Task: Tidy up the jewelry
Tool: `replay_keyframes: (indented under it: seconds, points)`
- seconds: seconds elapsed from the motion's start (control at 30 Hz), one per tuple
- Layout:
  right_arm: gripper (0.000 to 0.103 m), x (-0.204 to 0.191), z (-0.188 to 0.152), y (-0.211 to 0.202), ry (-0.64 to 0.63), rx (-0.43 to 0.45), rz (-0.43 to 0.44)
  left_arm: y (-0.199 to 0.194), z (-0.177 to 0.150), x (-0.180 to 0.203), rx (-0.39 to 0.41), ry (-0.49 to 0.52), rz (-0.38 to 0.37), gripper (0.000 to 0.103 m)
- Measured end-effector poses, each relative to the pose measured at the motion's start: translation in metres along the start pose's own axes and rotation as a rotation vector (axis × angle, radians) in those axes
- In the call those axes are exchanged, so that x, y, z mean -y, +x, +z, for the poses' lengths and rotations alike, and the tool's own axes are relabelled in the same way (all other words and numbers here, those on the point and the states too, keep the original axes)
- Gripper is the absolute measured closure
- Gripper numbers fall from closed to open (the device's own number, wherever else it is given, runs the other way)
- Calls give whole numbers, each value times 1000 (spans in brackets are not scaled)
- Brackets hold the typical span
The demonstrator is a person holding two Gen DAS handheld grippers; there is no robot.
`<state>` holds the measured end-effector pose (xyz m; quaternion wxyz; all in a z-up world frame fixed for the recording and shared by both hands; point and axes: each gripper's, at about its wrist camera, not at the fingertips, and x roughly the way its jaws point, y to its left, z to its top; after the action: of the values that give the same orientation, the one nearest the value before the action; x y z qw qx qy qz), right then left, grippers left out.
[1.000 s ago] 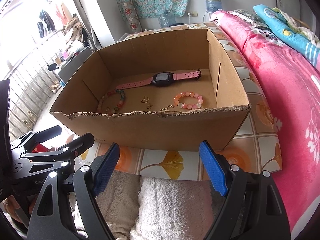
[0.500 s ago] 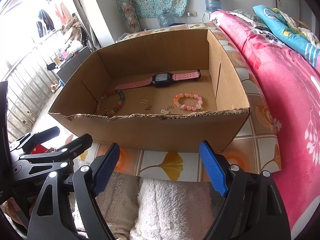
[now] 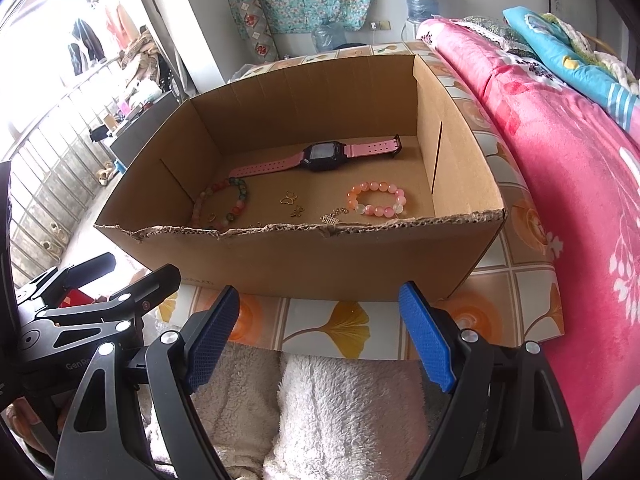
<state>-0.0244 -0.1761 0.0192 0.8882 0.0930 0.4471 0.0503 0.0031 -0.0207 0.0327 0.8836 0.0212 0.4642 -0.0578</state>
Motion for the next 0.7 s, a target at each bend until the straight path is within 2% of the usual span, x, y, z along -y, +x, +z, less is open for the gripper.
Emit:
replay_keyframes:
  seconds: [0.7]
  points:
    - [23, 1, -2, 3, 5, -2, 8, 2, 0, 1, -2, 3, 12, 10]
